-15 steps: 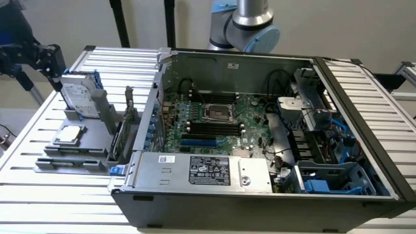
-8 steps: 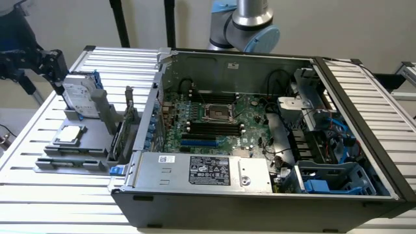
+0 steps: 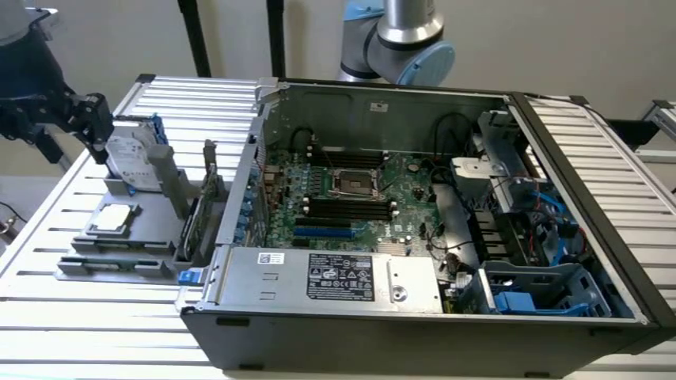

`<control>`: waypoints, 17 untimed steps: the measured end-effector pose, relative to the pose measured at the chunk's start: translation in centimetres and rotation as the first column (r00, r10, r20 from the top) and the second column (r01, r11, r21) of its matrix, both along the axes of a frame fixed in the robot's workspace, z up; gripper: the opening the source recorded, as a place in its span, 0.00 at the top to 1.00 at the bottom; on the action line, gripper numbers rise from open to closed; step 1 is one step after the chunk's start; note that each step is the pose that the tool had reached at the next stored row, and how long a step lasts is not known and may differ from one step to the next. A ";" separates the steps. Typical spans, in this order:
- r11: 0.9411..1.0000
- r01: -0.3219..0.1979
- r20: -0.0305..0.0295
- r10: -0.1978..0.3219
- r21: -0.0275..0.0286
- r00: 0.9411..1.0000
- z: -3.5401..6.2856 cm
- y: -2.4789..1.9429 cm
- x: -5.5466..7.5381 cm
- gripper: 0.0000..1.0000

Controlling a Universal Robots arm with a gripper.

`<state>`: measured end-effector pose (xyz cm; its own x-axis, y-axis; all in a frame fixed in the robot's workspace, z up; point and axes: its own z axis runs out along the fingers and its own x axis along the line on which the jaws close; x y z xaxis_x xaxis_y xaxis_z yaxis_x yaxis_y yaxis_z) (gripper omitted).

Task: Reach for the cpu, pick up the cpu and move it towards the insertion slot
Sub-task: 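Pick up the cpu and move it towards the insertion slot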

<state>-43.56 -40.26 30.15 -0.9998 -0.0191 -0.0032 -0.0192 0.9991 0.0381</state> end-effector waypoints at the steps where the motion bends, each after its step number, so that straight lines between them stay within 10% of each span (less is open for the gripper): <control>1: 1.000 0.000 0.000 0.000 0.000 1.000 -0.18 -0.06 0.0 0.33; 17: 1.000 0.000 0.000 0.000 0.000 1.000 -3.09 -0.70 0.1 0.33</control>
